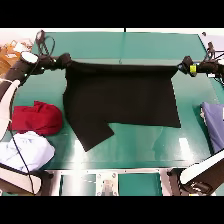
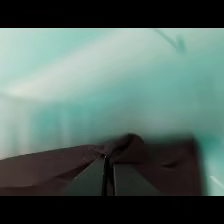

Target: Fold the shirts.

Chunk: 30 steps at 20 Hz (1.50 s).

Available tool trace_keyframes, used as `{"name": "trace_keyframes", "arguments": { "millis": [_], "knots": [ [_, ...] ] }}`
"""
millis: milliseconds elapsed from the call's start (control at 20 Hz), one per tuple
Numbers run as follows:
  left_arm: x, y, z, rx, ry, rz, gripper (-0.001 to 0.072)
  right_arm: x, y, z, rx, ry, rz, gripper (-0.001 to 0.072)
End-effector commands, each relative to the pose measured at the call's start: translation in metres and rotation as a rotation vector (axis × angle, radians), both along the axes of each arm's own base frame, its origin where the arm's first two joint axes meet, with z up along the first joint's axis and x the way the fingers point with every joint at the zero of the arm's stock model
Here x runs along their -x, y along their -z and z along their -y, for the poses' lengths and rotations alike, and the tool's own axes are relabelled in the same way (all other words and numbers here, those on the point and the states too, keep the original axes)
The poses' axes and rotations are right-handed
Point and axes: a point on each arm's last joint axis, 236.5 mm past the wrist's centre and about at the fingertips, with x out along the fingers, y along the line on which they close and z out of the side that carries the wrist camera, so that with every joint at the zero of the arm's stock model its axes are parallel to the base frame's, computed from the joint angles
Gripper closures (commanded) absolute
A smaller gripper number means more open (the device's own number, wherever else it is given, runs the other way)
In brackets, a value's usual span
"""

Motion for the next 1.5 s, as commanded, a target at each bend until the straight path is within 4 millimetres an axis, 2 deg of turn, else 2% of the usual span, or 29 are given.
{"name": "trace_keyframes", "arguments": {
  "millis": [0, 150, 400, 700, 850, 900, 950, 1000, 1100, 1150, 1250, 1350, 1400, 1450],
  "knots": [
    [0.038, 0.057, -0.017, -0.152, 0.061, -0.213, 0.0683, 0.056, 0.039, 0.014, 0.056, -0.078, -0.236, 0.0696],
    [0.055, 0.067, -0.015, -0.171, 0.108, -0.279, 0.0683, 0.079, 0.047, 0.009, 0.022, -0.121, -0.313, 0.0695],
    [0.093, 0.086, -0.019, -0.23, 0.2, -0.424, 0.0683, 0.102, 0.054, 0.006, 0.025, -0.175, -0.396, 0.0694],
    [0.11, 0.105, -0.01, -0.174, 0.201, -0.483, 0.0683, 0.114, 0.066, 0.002, 0.01, -0.183, -0.445, 0.0693],
    [0.102, 0.101, -0.007, -0.152, 0.182, -0.454, 0.0682, 0.113, 0.069, 0.003, 0.012, -0.173, -0.441, 0.0692],
    [0.099, 0.099, -0.004, -0.137, 0.176, -0.443, 0.0682, 0.113, 0.069, 0.003, 0.012, -0.174, -0.441, 0.0672],
    [0.098, 0.097, -0.002, -0.121, 0.175, -0.437, 0.0681, 0.113, 0.069, 0.003, 0.012, -0.174, -0.441, 0.0493],
    [0.1, 0.097, 0.0, -0.117, 0.185, -0.44, 0.0674, 0.114, 0.068, 0.003, 0.01, -0.178, -0.446, 0.0368],
    [0.113, 0.096, 0.004, -0.109, 0.225, -0.489, 0.006, 0.125, 0.064, 0.017, 0.044, -0.159, -0.503, 0.0366],
    [0.12, 0.092, 0.004, -0.097, 0.231, -0.527, 0.0071, 0.134, 0.059, 0.03, 0.078, -0.144, -0.549, 0.0369],
    [0.129, 0.08, -0.006, -0.097, 0.244, -0.582, 0.0071, 0.146, 0.044, 0.053, 0.123, -0.089, -0.574, 0.06],
    [0.141, 0.065, -0.022, -0.091, 0.247, -0.652, 0.0073, 0.158, 0.027, 0.06, 0.124, -0.039, -0.57, 0.067],
    [0.148, 0.059, -0.03, -0.078, 0.246, -0.688, 0.0149, 0.17, 0.021, 0.059, 0.127, -0.031, -0.577, 0.0692],
    [0.157, 0.056, -0.035, -0.068, 0.253, -0.721, 0.0516, 0.183, 0.018, 0.056, 0.125, -0.023, -0.585, 0.0692]
  ]
}}
